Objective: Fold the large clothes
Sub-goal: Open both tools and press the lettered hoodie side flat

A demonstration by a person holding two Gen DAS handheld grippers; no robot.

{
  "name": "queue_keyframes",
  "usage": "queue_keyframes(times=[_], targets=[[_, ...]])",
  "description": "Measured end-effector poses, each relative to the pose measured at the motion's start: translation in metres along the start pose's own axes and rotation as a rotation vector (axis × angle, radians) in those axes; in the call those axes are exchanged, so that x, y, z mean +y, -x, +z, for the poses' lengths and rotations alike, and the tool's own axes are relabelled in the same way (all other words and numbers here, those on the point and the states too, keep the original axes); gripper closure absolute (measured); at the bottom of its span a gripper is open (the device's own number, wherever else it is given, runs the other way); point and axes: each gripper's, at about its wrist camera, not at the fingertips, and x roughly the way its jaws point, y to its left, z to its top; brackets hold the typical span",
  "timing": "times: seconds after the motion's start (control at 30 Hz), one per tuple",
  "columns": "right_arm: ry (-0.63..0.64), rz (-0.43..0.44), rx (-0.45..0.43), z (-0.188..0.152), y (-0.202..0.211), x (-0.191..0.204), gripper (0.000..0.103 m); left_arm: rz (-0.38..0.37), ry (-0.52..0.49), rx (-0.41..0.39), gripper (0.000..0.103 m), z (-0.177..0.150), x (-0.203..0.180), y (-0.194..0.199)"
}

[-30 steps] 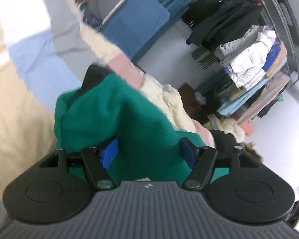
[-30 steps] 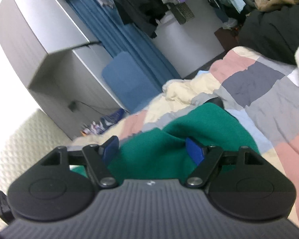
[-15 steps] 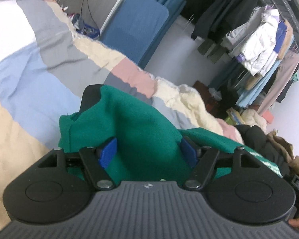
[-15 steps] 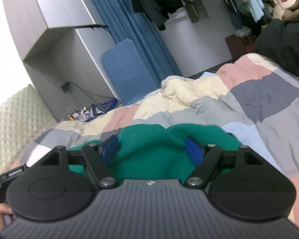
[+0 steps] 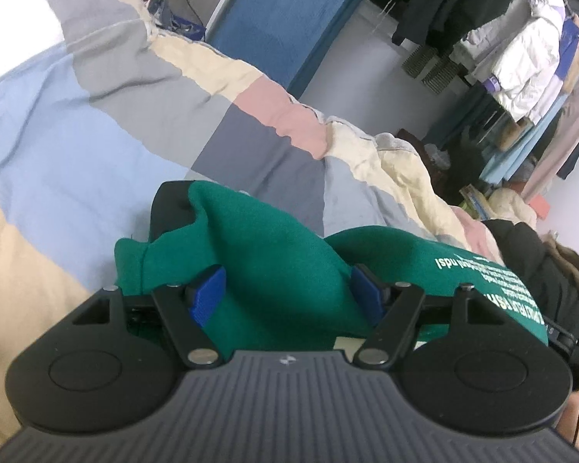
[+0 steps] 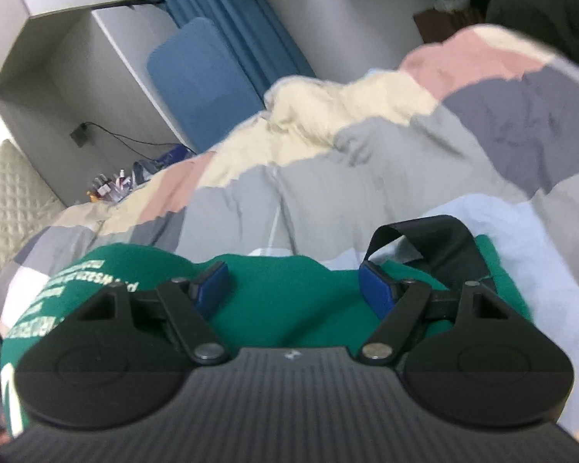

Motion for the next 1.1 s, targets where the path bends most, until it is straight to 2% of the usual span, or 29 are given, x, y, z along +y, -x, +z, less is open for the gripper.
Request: queue_keyframes(times=[0.13, 0.3, 0.47, 0.6, 0.7, 0.77, 0.93, 1.1], targets=[[0.005, -0.002, -0.016, 0.0, 0.011, 0.004, 0.028, 0.026, -0.059, -0.025, 0.027, 0.0, -0.012, 0.014], [0.042, -0.04, -0.087, 0.0, 0.055, 0.029, 0.027, 0.011, -0.115, -0.088, 0.027, 0.002, -0.033, 0.054], [0.035, 0.017, -0.129, -0.006, 0.103, 0.044, 0.026, -0.018, -0.201, -0.116, 0.027, -0.008, -0.067, 0.089], [0.098, 0.088, -0.161, -0.017, 0.141, 0.065, 0.026, -0.059, -0.26, -0.108, 0.027, -0.028, -0.094, 0.111], [0.169, 0.117, -0.136, -0.03, 0.154, 0.084, 0.03, -0.051, -0.289, -0.084, 0.027, -0.045, -0.107, 0.114], [0.199, 0.121, -0.102, -0.038, 0.153, 0.092, 0.04, -0.037, -0.306, -0.066, 0.027, -0.054, -0.112, 0.111], [0.237, 0.088, -0.036, -0.051, 0.139, 0.101, 0.045, 0.01, -0.337, -0.014, 0.027, -0.07, -0.115, 0.098], [0.23, 0.07, 0.02, -0.057, 0.119, 0.095, 0.05, 0.027, -0.336, 0.02, 0.027, -0.071, -0.108, 0.078]])
